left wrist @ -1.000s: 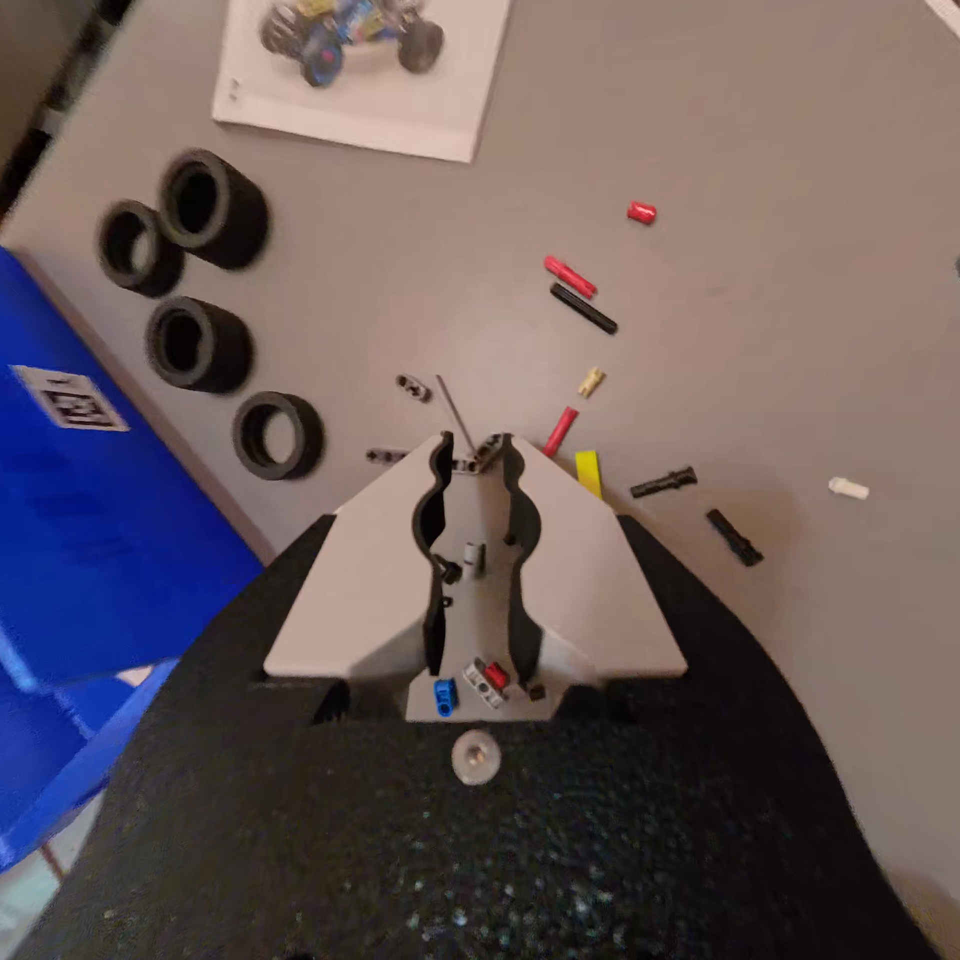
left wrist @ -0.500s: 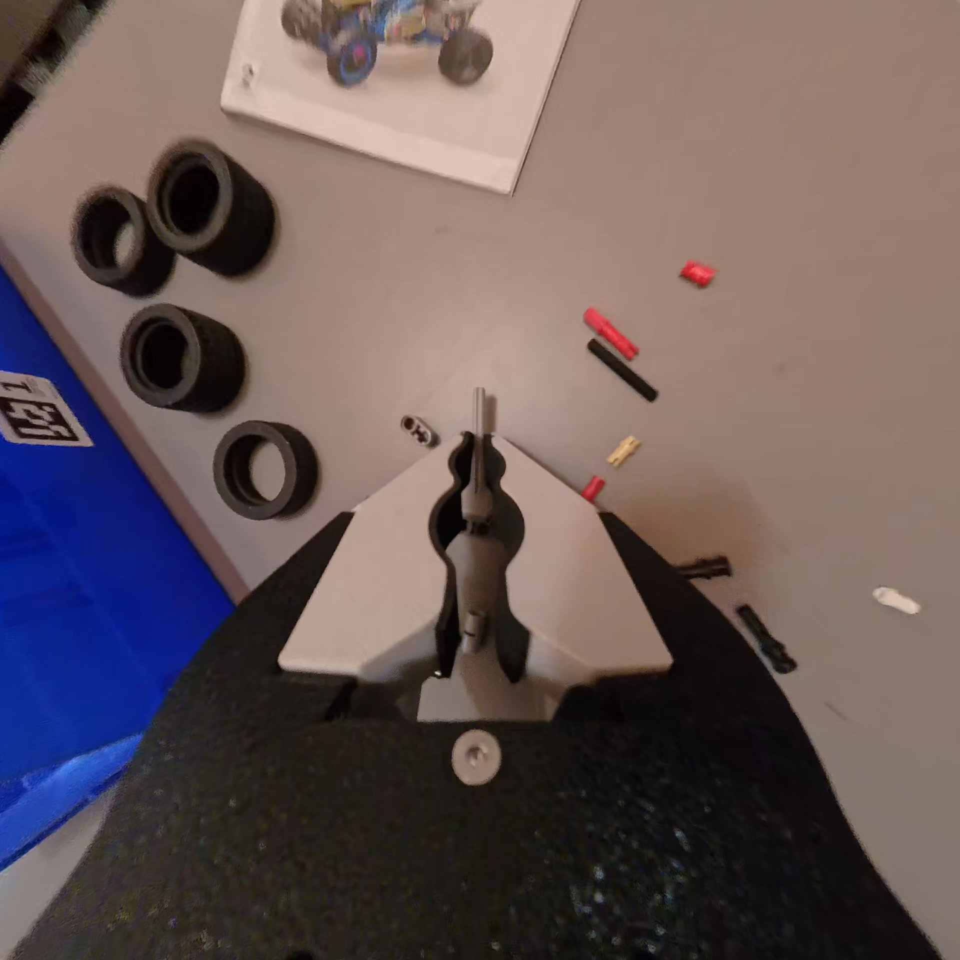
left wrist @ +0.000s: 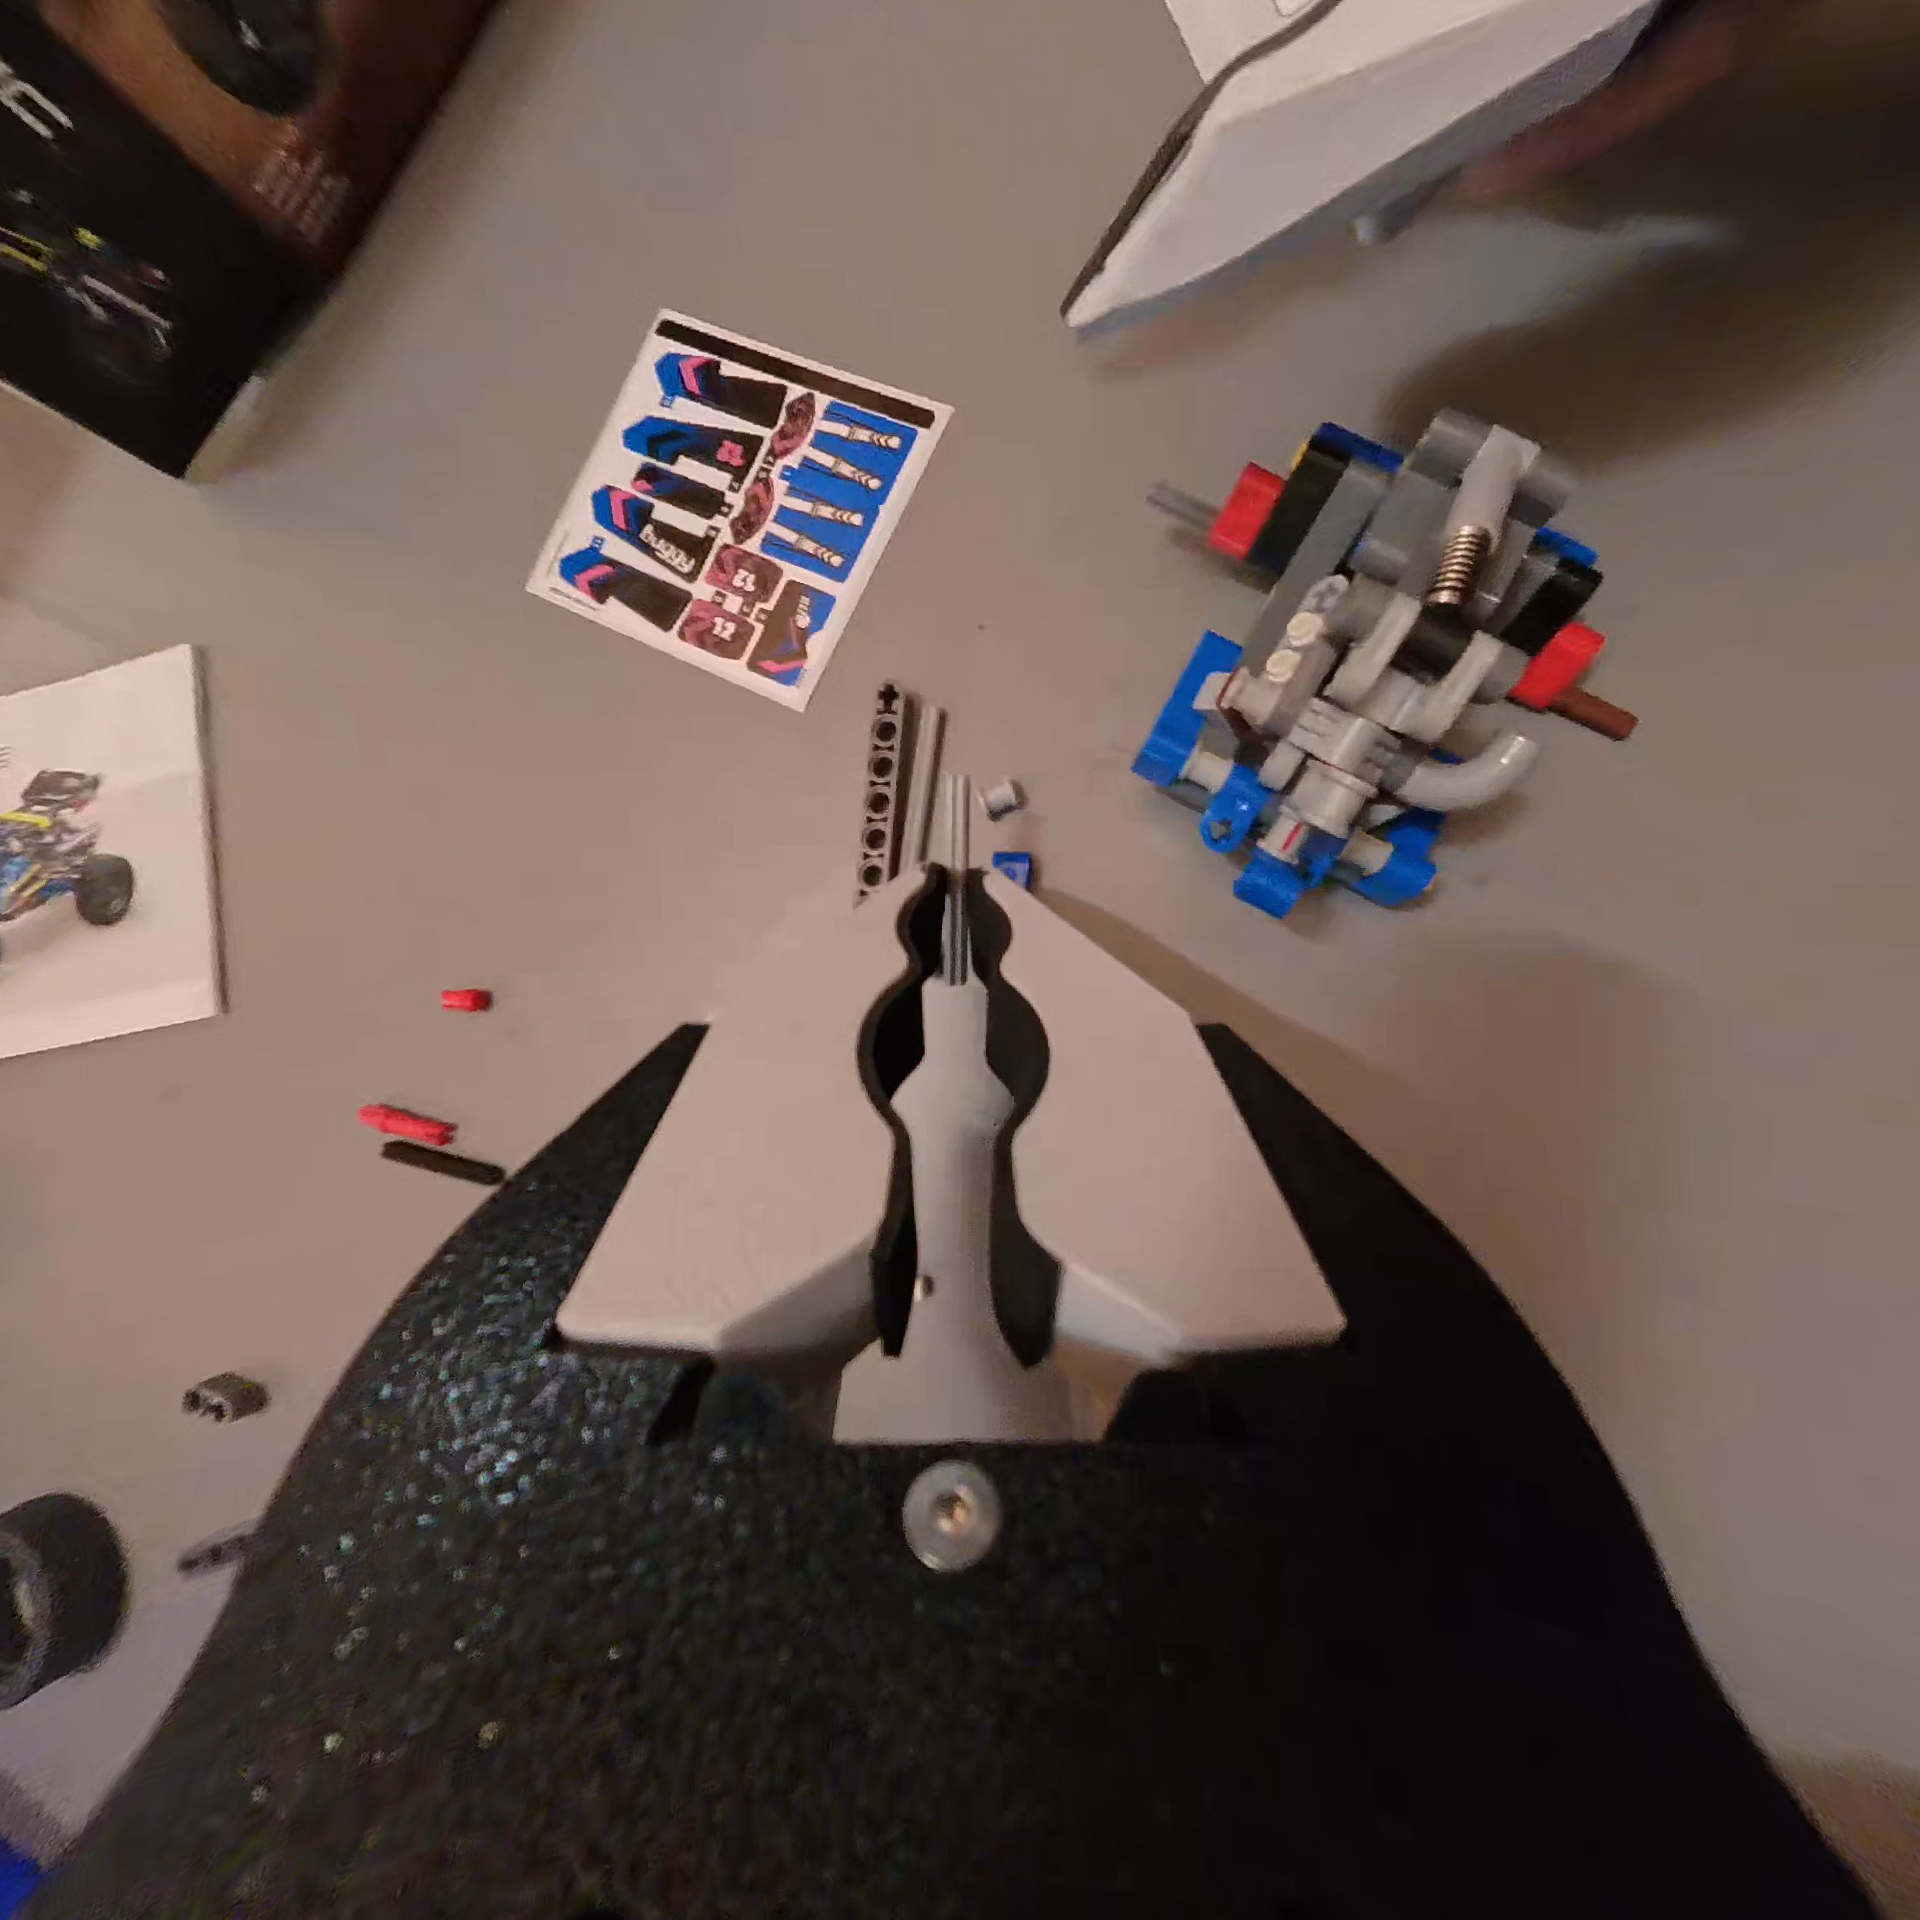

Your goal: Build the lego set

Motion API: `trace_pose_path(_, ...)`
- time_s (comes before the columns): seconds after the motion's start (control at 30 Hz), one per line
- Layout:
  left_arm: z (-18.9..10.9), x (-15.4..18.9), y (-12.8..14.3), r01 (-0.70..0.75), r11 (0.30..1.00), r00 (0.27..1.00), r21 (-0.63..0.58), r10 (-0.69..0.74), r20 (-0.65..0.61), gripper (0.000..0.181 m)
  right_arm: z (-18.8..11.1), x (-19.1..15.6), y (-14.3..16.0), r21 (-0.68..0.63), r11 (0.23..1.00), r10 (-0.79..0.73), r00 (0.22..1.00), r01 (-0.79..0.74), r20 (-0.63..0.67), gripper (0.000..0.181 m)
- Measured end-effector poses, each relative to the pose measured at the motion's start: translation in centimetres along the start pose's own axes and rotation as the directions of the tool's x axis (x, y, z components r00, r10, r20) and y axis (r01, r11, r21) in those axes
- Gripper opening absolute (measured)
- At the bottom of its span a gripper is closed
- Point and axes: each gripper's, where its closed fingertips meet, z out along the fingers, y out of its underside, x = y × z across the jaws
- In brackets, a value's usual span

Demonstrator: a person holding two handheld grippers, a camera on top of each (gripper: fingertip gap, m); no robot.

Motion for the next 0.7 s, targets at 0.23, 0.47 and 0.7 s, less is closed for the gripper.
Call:
trace_pose_path(0.23, 0.8, 0.3, 0.8, 0.034, 0.999, 0.999, -0.001, -0.034, -0.025, 0.001, 0.0, 0.0, 0.1, -0.007, 1.0, -0.003, 1.0, 0.003, 0.002, 0.046)
trace_pose_path(0.47, 0.9, 0.6, 0.8, 0.053, 0.999, 0.998, 0.012, -0.053, -0.038, 0.006, 0.1, -0.1, 0.2, -0.013, 1.0, -0.003, 1.0, 0.003, 0.004, 0.046)
trace_pose_path(0.7, -0.8, 0.0, -0.1, 0.088, 0.993, 0.996, 0.08, -0.088, 0.002, 0.007, 0.1, -0.1, 0.2, -0.01, 1.0, -0.002, 1.0, 0.002, 0.004, 0.046)
